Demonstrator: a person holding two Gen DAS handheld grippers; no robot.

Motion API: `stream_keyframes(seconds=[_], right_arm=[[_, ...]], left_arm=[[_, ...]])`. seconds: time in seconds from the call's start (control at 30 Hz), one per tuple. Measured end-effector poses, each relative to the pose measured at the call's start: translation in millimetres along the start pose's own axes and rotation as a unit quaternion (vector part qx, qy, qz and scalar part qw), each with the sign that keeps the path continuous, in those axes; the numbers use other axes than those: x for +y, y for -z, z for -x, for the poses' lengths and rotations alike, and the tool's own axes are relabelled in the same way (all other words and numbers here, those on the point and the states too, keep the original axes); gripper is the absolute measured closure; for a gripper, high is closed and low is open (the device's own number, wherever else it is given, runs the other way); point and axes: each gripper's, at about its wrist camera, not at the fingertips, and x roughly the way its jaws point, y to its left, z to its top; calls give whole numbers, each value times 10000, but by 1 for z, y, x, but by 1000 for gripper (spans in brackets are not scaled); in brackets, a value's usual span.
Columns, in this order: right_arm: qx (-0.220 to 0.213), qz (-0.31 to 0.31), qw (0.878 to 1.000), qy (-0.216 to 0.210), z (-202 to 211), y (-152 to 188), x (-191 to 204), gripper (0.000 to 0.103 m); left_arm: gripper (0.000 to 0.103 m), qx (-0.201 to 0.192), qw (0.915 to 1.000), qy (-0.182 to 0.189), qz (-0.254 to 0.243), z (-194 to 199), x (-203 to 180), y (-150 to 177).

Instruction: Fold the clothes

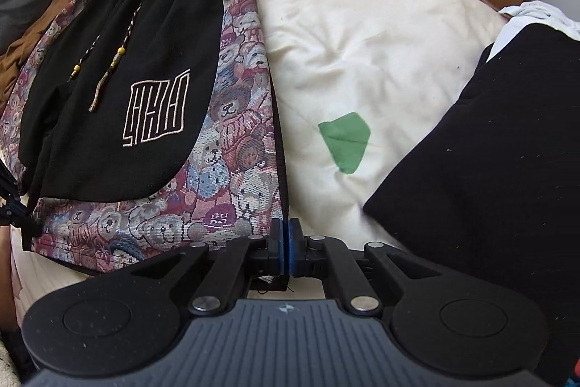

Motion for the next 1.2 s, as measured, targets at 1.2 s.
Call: stream_keyframes(seconds=[1.2], right_arm=[[329, 1339, 9904, 84, 65, -81, 132, 95]], left_arm=[[60, -911, 9884, -1215, 13, 144, 38, 34]])
